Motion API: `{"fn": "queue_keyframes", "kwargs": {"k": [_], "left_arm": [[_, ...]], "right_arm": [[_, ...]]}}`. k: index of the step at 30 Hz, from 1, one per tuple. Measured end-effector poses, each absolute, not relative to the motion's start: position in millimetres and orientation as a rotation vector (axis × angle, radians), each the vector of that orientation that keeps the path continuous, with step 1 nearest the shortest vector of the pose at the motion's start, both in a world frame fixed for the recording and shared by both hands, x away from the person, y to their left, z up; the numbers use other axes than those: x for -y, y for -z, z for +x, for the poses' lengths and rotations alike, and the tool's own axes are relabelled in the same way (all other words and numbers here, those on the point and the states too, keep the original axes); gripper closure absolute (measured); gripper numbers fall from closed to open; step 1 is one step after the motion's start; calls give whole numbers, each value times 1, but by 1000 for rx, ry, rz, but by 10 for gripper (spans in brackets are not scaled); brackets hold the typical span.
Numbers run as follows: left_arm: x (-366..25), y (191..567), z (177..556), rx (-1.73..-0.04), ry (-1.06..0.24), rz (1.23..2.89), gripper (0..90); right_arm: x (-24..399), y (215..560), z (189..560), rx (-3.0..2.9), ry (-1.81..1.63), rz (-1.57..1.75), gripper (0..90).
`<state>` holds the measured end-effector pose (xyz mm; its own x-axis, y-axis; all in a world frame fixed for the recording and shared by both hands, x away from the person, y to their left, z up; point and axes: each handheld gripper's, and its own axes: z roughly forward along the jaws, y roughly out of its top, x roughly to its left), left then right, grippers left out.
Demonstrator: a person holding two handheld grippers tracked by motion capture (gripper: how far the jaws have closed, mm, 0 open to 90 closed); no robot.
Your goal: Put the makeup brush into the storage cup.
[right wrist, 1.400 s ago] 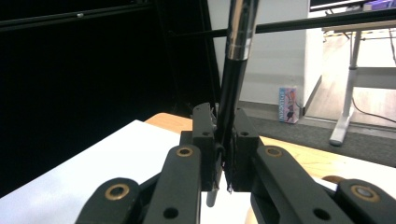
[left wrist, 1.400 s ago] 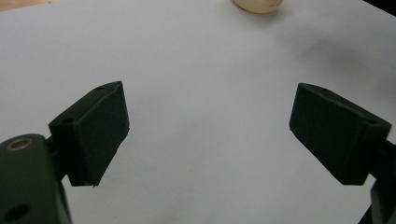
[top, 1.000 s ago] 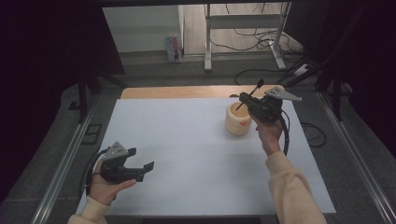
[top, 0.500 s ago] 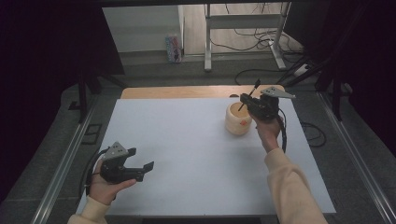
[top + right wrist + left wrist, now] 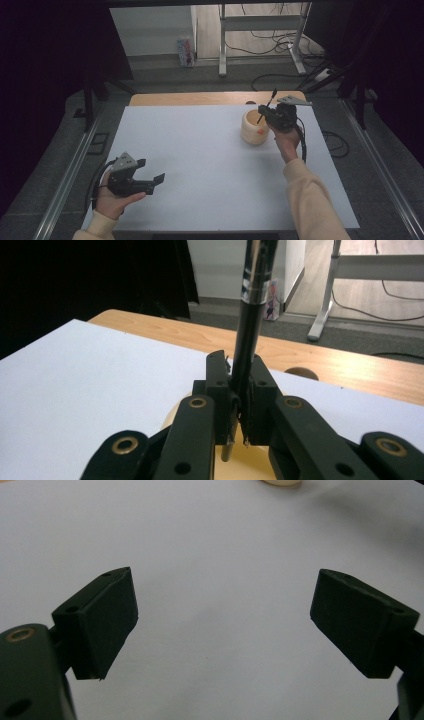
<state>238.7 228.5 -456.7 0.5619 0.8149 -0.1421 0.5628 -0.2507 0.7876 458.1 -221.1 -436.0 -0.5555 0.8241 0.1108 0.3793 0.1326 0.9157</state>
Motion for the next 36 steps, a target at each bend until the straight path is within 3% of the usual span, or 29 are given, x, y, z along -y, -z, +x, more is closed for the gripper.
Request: {"fn": "queue_keyframes", "kwargs": {"k": [11, 13, 15, 17, 20, 25, 36], "left_arm": [[-230, 457, 239, -1113, -375, 1945, 122], [-231, 457, 239, -1114, -376, 1943, 122], [-231, 456, 238, -1113, -376, 1941, 122], [-231, 456, 239, -1113, -377, 1943, 121], [-231, 456, 239, -1110, -377, 1945, 121], [-232, 455, 239, -1107, -381, 1942, 120], [-236, 451, 241, -1105, -395, 1924, 117]], "right_arm": [[212, 448, 462, -2077, -1345, 1157, 804], [212, 451, 463, -2091, -1328, 1153, 681], [210, 452, 463, -2082, -1274, 1174, 434], [208, 452, 461, -2033, -1255, 1188, 280], [205, 449, 458, -2015, -1265, 1194, 173], [202, 443, 454, -2017, -1266, 1179, 112], [205, 431, 442, -2002, -1295, 1152, 85]]}}
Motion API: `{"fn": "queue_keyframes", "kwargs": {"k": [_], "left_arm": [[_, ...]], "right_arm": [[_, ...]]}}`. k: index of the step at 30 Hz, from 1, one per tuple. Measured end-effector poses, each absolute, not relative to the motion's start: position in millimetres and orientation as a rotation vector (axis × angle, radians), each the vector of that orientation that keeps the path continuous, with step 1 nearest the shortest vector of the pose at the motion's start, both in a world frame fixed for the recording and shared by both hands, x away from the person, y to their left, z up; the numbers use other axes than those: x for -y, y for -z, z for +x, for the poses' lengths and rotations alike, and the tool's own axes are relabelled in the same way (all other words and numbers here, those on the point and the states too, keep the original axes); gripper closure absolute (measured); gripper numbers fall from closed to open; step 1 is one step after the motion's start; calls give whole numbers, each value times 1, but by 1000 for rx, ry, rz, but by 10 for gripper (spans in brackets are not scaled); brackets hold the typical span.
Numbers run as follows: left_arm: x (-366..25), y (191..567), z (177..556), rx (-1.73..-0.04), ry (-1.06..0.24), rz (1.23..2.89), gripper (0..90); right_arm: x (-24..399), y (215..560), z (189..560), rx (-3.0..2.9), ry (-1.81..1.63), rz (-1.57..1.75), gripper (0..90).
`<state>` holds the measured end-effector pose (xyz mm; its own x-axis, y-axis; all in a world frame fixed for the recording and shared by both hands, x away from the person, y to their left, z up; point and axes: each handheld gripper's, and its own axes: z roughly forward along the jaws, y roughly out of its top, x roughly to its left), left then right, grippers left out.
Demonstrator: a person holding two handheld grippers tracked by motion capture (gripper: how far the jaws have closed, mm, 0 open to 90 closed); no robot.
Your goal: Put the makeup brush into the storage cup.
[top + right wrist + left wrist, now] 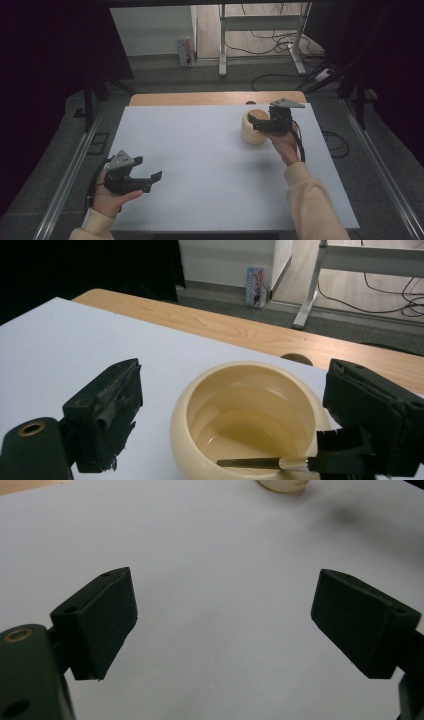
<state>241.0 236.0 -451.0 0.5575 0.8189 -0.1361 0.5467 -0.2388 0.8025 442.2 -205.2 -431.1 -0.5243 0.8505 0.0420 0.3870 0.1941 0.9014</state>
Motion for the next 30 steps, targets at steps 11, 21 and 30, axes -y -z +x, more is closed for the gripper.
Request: {"fn": "queue_keyframes", "kwargs": {"k": [11, 21, 30], "left_arm": [[-239, 451, 239, -1116, -403, 1916, 117], [-234, 451, 241, -1096, -403, 1931, 116], [-231, 447, 238, -1078, -413, 1931, 116]], "right_arm": [[206, 424, 435, -2014, -1331, 1127, 86], [204, 418, 421, -2040, -1341, 1081, 99], [218, 411, 384, -2098, -1349, 1009, 119]]}}
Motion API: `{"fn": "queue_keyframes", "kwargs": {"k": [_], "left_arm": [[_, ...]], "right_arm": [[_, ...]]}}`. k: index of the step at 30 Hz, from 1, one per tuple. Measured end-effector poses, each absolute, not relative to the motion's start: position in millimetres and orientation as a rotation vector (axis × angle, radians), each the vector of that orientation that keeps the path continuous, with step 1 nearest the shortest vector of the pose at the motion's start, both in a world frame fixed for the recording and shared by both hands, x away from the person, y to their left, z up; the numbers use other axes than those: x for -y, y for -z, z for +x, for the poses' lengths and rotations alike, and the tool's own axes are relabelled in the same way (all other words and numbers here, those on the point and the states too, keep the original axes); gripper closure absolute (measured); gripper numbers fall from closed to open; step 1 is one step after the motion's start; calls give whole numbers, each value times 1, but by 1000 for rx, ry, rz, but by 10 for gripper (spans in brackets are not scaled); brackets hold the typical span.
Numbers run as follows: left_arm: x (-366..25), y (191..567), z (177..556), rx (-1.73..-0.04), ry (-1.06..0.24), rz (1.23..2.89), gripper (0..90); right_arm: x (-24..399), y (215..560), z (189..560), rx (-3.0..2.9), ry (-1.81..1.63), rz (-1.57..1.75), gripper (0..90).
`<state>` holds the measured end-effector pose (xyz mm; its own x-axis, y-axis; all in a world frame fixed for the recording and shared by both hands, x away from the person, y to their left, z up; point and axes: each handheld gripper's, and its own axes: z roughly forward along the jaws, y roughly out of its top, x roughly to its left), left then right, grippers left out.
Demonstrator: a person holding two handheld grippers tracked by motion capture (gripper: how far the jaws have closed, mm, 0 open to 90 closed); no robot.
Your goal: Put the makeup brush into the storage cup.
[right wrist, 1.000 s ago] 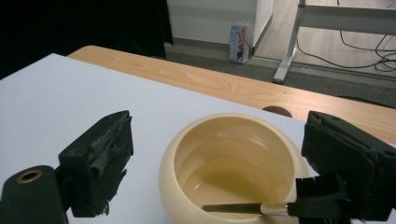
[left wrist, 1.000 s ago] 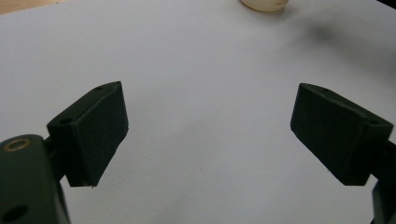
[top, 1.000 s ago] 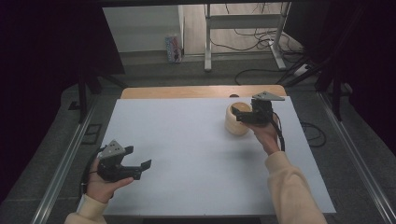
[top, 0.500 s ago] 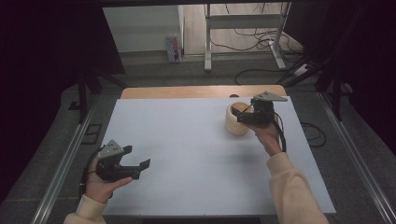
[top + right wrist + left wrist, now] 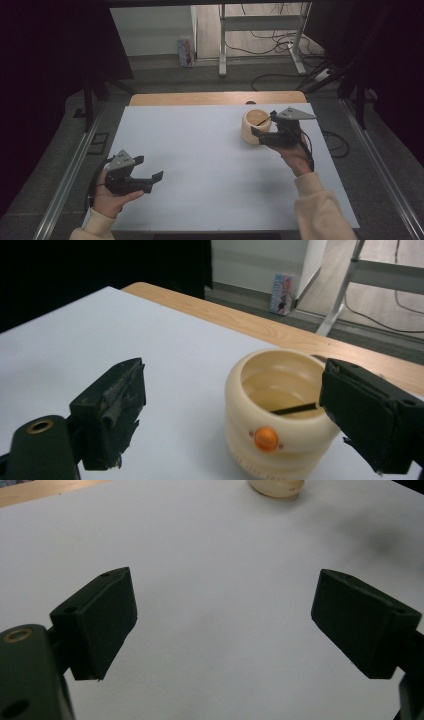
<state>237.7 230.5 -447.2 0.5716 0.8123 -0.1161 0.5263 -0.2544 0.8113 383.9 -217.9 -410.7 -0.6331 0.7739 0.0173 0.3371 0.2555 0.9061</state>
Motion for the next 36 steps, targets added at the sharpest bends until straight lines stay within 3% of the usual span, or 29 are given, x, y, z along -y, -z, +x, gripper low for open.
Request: {"fn": "queue_keyframes", "kwargs": {"k": [9, 25, 36], "left_arm": [[-229, 449, 238, -1084, -412, 1939, 116], [-233, 456, 239, -1108, -408, 1939, 115], [-231, 459, 242, -1106, -408, 1945, 114]], "right_arm": [[239, 412, 357, -2133, -1376, 987, 153], [293, 444, 291, -2200, -1303, 1024, 174], [300, 453, 289, -2233, -1262, 1002, 178]]}}
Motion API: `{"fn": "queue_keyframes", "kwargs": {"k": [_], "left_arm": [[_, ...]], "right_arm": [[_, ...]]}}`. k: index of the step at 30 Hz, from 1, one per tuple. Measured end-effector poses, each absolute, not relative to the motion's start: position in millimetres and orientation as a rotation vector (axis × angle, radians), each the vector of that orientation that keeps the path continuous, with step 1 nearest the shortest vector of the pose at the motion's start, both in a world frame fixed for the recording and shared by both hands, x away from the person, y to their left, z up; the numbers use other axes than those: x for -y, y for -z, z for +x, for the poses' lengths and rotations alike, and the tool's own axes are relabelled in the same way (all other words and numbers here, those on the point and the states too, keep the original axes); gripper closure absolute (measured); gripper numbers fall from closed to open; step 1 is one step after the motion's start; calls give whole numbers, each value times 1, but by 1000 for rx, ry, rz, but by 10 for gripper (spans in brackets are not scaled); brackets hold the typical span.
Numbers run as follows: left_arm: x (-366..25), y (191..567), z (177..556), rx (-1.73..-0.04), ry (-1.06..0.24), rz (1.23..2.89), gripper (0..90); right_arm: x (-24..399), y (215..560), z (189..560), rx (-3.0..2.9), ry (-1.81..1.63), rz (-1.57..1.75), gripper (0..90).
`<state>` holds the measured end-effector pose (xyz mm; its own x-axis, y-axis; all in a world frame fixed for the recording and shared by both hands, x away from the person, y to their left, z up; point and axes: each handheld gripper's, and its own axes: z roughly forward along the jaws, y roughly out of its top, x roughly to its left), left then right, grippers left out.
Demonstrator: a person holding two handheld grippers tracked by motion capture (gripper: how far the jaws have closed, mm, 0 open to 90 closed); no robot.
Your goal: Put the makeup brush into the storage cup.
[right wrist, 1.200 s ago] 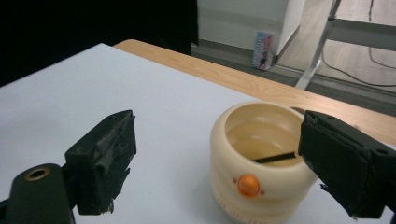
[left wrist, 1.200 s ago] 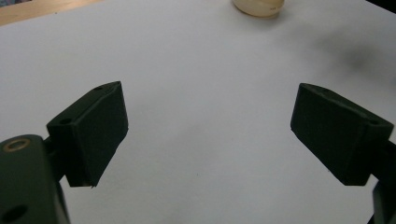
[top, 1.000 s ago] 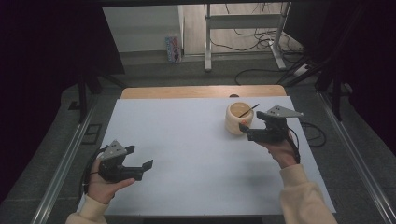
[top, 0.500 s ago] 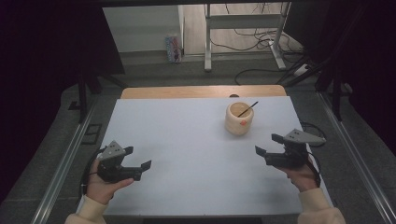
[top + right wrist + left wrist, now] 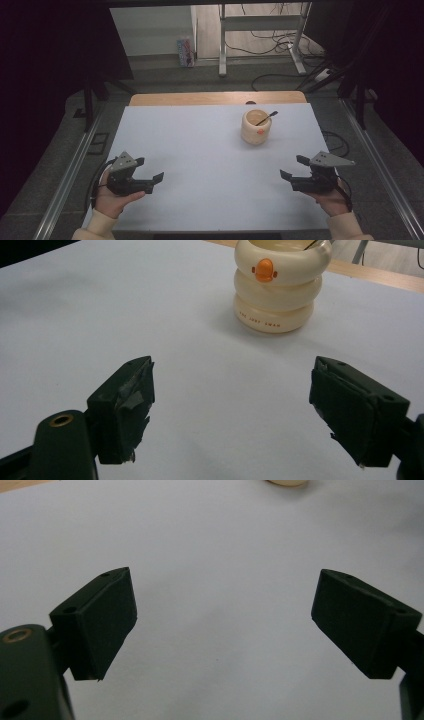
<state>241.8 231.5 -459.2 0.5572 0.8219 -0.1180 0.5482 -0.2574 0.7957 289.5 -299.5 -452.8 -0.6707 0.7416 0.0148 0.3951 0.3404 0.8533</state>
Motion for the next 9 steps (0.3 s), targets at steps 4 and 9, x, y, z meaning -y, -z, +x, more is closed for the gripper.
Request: {"fn": "queue_keyframes", "kwargs": {"k": [4, 9], "left_arm": [[-233, 459, 244, -1109, -410, 1939, 115], [-234, 460, 243, -1113, -420, 1933, 114]], "right_arm": [[299, 453, 290, -2238, -1251, 993, 178], [303, 450, 289, -2206, -1276, 994, 177]]}}
